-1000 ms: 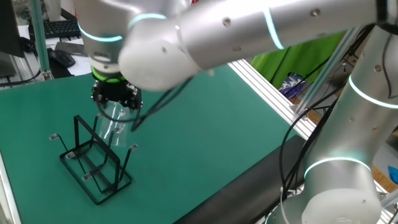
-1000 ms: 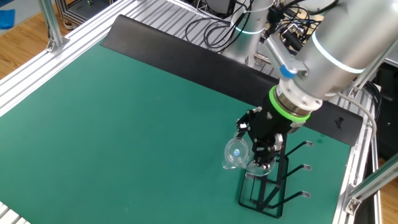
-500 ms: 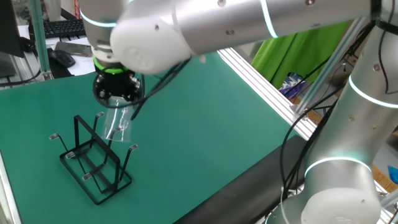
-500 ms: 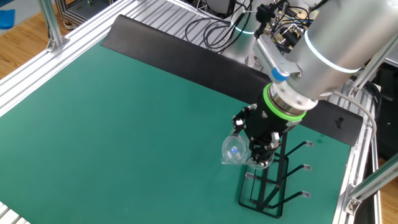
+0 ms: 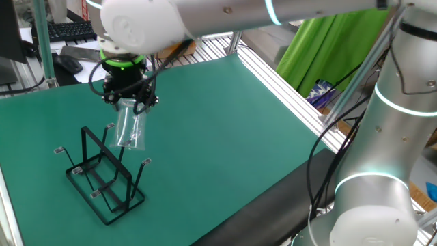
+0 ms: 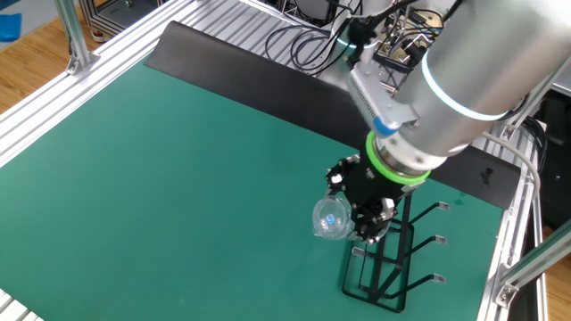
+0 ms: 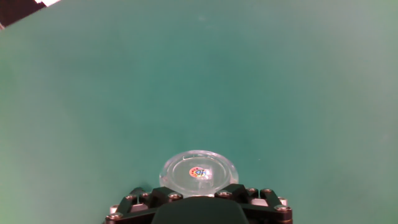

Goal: Take the cup off the cup rack

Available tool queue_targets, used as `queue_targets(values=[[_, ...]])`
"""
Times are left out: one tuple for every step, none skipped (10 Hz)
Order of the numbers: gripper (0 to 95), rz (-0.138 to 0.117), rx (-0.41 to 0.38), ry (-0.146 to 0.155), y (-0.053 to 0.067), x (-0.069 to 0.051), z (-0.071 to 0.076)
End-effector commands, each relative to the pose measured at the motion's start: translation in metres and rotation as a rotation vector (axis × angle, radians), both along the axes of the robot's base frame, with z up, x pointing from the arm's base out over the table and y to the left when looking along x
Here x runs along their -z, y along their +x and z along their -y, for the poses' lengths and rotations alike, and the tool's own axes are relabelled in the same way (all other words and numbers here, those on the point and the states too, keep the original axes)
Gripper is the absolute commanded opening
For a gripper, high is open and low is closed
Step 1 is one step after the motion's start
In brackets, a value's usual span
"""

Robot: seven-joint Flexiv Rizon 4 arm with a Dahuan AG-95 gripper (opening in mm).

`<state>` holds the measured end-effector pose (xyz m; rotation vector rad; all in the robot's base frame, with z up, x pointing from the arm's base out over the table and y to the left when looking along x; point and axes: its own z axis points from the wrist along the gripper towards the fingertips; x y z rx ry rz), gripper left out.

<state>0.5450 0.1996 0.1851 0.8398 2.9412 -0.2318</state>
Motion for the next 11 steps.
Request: queue_targets(values=[[0.0,-0.029,-0.027,0.012,0.004,0.003,0.006],[0.0,-0.051,-0.050,0.025,0.008,0.005,0.014],[0.0,-0.066,-0.065,0.042,0.010,0.006,0.022],[0.0,-0.075,-0.069,0.060,0.011,0.006,0.027],[0.0,-0.085,-0.074,0.069,0.012,0.007,0.031],[0.0,-0.098,-0.081,0.071,0.013,0.008,0.033],[0.0,-0.101,-0.089,0.070,0.014,0.010,0.036],[0.0,-0.101,-0.094,0.069,0.015,0.012,0.038],[0.0,-0.100,-0.103,0.067,0.017,0.014,0.041],[0.0,-0.097,-0.108,0.065,0.019,0.015,0.043],[0.0,-0.094,-0.112,0.062,0.020,0.016,0.045]])
